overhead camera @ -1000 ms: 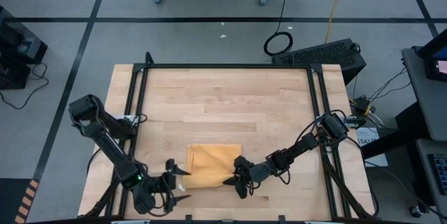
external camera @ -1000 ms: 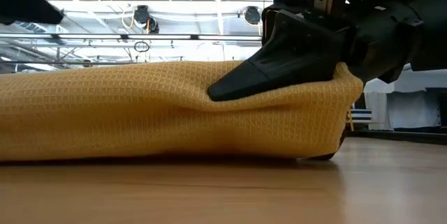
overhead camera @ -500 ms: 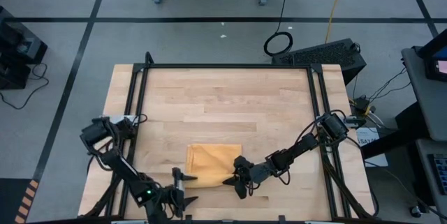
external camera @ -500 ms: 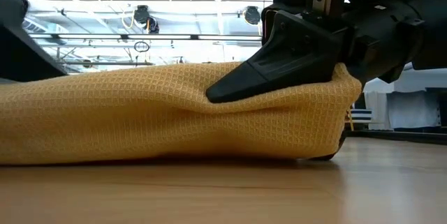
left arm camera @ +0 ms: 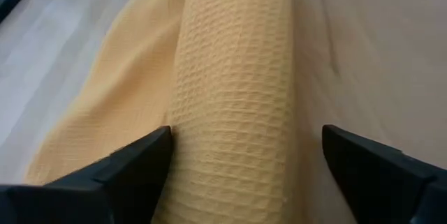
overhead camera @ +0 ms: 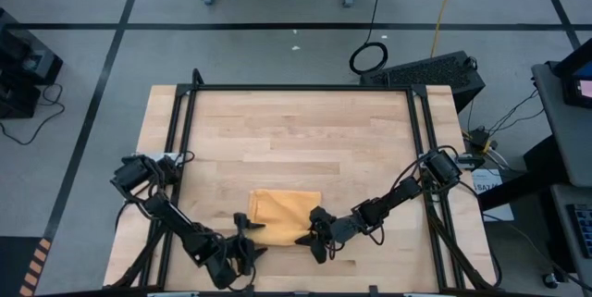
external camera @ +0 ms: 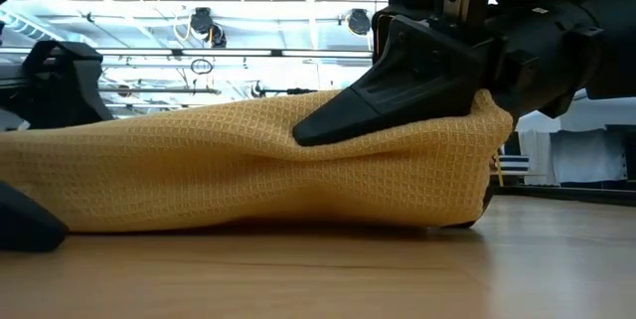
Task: Roll towel
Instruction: Roll the folded yellow towel
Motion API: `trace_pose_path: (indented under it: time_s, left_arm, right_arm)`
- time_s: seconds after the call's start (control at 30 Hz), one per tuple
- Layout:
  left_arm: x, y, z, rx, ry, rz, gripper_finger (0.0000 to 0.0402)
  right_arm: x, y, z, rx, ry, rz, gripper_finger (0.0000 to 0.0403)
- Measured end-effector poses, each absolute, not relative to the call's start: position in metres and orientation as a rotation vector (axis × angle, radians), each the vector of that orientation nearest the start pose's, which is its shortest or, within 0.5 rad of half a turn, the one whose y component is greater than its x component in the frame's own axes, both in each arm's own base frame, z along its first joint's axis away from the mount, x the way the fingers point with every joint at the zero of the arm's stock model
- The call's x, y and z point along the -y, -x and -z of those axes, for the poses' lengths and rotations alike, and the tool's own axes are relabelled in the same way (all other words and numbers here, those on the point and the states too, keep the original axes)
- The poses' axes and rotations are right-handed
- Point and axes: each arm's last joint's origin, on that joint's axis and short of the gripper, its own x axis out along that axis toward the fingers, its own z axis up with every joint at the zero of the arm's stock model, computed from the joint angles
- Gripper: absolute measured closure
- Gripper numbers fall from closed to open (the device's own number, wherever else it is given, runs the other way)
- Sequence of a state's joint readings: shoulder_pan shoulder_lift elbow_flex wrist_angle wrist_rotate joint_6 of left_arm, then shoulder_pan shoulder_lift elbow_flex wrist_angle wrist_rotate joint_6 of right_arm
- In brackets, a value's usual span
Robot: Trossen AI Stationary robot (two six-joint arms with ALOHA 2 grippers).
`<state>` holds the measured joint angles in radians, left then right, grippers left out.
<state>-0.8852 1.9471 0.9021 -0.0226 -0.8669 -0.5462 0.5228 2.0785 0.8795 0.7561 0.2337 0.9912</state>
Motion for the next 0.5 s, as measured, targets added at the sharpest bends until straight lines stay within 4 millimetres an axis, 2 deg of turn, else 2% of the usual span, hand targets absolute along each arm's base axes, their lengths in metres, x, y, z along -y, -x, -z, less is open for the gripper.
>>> trace_pose_path:
  time_s: [0.27, 0.5]
  left_arm:
    - [0.2361, -0.2345, -0.0909, -0.697, -0.261, -0.170, 0.0080]
    - [0.2336, -0.2381, -0.0909, -0.747, -0.175, -0.144, 0.0162]
  right_arm:
    - [-0.1839, -0.3325, -0.0867, -0.511, -0.807, -0.055, 0.0383]
    - [-0.1838, -0.3326, -0.0867, -0.512, -0.815, -0.054, 0.0383]
